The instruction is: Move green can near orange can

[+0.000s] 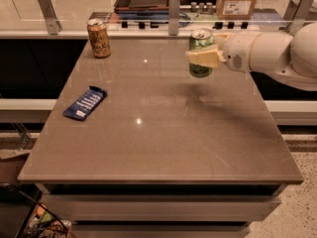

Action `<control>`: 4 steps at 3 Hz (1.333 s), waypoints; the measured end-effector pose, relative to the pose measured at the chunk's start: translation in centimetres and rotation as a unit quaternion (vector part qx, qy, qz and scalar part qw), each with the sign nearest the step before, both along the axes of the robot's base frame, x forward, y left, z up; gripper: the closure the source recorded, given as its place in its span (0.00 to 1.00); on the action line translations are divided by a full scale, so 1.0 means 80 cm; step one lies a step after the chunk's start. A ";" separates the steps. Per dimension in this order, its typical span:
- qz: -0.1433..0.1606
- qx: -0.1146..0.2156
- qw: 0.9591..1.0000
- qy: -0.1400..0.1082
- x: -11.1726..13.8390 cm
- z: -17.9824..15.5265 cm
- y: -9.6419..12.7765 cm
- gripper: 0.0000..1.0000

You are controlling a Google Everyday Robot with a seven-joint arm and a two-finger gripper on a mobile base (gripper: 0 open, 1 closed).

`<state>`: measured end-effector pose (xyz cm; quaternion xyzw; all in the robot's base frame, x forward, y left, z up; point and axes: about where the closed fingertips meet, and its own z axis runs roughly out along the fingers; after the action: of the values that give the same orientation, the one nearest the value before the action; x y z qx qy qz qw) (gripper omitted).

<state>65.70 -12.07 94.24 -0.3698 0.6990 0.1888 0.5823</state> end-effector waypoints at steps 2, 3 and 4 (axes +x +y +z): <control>0.009 0.012 1.000 -0.015 0.051 0.025 0.062 1.00; 0.008 0.001 1.000 -0.010 0.078 0.016 0.094 1.00; 0.008 -0.004 1.000 0.000 0.103 0.003 0.124 1.00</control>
Offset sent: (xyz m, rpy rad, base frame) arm 0.0710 0.0793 0.0275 0.0212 -0.0470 0.0237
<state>73.93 -2.16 94.51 -0.3781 0.6966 0.1903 0.5793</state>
